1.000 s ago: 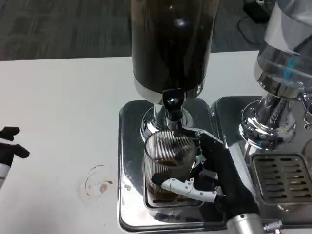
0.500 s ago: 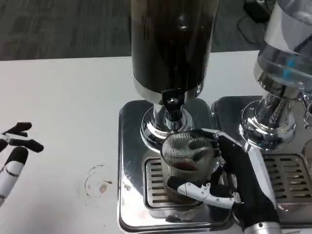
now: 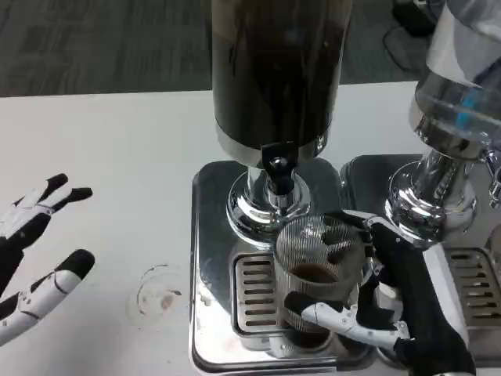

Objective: Grasp the cup under the faucet to collect the drink, then remove the cup.

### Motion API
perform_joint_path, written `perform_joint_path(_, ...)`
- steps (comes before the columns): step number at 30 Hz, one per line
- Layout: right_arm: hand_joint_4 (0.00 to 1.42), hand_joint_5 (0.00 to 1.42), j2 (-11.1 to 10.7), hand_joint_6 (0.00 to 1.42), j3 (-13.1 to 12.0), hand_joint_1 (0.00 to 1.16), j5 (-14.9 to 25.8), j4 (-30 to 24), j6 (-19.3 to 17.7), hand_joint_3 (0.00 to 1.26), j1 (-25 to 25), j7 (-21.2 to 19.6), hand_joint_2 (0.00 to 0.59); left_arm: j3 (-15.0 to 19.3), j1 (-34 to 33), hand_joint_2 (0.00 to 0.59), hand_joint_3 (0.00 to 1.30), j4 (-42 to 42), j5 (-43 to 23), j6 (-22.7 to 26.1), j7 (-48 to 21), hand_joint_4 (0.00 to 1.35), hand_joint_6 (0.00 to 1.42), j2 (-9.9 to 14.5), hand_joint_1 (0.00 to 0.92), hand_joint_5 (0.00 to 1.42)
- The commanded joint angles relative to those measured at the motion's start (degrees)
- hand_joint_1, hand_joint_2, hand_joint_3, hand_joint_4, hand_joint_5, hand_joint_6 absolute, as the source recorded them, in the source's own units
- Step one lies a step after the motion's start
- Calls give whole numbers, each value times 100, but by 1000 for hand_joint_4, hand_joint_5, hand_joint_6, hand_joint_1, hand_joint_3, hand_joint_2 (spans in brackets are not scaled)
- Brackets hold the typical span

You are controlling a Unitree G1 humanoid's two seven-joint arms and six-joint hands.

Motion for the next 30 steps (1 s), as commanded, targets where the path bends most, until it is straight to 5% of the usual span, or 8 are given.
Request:
perform_joint_path(1, 610, 844, -25, 1168, -19, 1033, 106, -351, -38, 532, 148, 74, 132, -141, -89, 150, 116, 21, 373, -148, -110, 0, 0, 404, 0, 0)
perform_joint_path(5, 610, 844, -97, 1170, -70, 1033, 193, -658, -21, 532, 334, 221, 131, -263, -33, 195, 5, -324, 1062, -200, -173, 0, 0, 861, 0, 0)
perform_joint_path(12, 610, 854, -130, 1186, 50, 1033, 331, -1276, -7, 538, 731, 422, 131, -311, 208, 213, 0, -426, 1240, -429, -246, 0, 0, 1369, 0, 0)
perform_joint_path(30, 627, 855, -266, 1194, -14, 1023, 688, -2136, 70, 546, 1271, 926, 129, -85, 654, 236, 0, -910, 1298, -389, -216, 0, 0, 1421, 0, 0)
